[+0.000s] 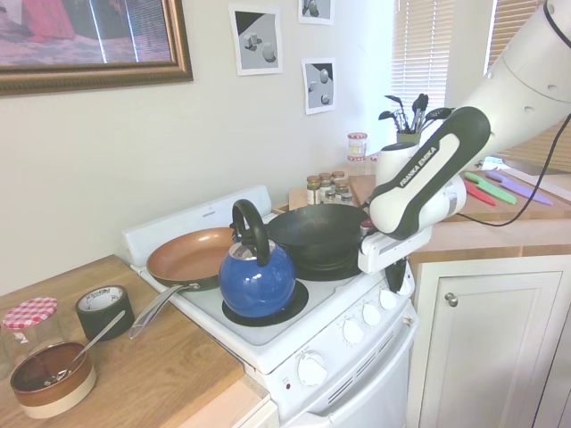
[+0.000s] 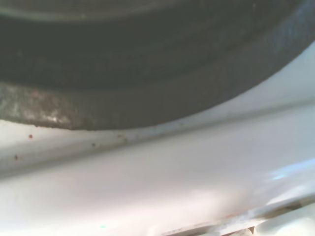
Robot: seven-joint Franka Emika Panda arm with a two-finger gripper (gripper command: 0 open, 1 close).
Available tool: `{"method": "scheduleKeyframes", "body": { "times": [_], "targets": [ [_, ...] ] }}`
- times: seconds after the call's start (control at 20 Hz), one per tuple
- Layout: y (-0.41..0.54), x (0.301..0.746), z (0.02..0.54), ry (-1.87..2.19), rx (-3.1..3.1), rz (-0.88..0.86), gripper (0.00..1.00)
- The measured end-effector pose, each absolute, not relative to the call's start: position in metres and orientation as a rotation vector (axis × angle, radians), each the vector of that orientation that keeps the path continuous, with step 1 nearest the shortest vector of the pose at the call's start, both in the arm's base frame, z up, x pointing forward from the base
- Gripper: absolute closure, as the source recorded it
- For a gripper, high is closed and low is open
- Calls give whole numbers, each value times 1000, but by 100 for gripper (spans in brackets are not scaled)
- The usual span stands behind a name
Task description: Turn on the stove on the top right
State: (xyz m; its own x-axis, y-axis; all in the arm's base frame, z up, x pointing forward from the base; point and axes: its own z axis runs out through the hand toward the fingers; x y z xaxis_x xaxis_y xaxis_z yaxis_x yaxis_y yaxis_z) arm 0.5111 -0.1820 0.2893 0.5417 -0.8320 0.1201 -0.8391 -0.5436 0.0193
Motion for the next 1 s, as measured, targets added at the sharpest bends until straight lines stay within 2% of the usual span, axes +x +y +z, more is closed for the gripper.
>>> {"method": "scheduleKeyframes", "body": {
  "times": [1.0],
  "targets": [
    [-169,514,291,-1440,2698,130,100]
  ]
}}
